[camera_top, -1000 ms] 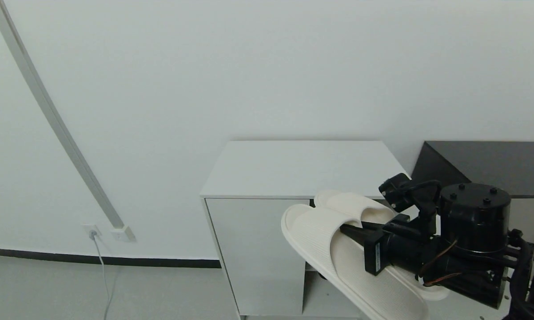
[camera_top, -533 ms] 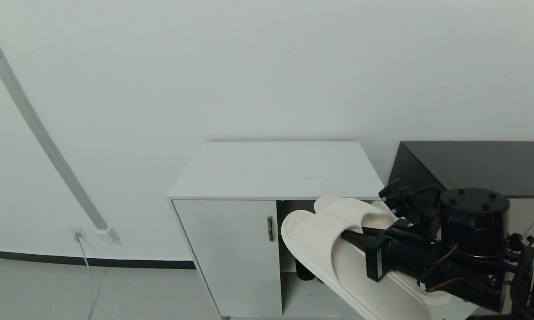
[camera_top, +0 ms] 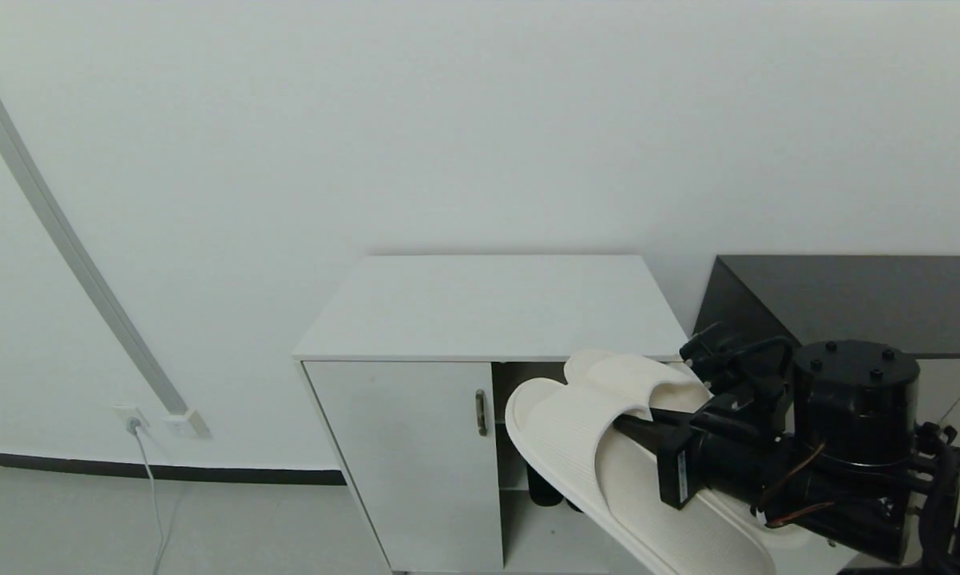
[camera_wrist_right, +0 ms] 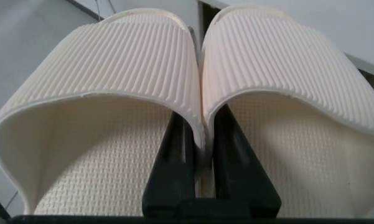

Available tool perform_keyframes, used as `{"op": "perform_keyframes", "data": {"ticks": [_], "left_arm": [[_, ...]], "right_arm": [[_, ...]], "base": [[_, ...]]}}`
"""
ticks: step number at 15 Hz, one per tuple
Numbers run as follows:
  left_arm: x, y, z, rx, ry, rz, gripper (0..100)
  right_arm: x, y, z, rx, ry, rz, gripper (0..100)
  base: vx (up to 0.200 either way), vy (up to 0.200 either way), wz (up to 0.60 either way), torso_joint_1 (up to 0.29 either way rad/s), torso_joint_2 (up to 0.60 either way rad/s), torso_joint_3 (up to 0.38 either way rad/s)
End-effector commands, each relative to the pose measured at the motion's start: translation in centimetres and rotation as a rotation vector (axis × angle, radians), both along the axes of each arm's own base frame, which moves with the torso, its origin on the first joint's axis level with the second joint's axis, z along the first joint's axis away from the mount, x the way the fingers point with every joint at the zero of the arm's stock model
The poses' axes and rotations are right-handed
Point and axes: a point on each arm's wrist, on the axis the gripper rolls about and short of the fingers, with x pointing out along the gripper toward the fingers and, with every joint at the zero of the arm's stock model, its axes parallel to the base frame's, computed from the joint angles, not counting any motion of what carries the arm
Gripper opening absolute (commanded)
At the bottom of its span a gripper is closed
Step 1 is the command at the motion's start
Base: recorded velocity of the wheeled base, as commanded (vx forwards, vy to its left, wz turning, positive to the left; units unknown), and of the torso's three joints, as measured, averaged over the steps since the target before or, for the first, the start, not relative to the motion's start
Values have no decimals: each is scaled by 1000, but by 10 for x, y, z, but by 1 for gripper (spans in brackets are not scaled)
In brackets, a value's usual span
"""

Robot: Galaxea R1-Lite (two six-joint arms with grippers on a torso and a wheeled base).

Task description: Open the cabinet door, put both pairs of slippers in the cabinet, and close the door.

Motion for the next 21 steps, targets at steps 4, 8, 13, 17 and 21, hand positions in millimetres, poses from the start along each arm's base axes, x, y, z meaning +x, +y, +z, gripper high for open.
{"op": "perform_keyframes", "data": {"ticks": [4, 8, 13, 17, 21], "left_arm": [[0, 0, 0, 0, 2, 1, 0], [0, 0, 0, 0, 2, 1, 0], [0, 0, 0, 0, 2, 1, 0], [0, 0, 0, 0, 0, -1, 0], [0, 0, 0, 0, 2, 2, 0]], "right_arm": [[-2, 2, 0, 10, -13, 11, 0], [-6, 3, -2, 9, -12, 28, 0], [-6, 4, -1, 14, -20, 30, 0], [-9, 7, -2, 4, -27, 44, 0], [-10, 9, -4, -10, -28, 54, 0]], "base": [[0, 0, 0, 0, 0, 0], [0, 0, -150, -41, 86, 54], [0, 0, 0, -15, 46, 24], [0, 0, 0, 0, 0, 0], [0, 0, 0, -86, 197, 121]]}}
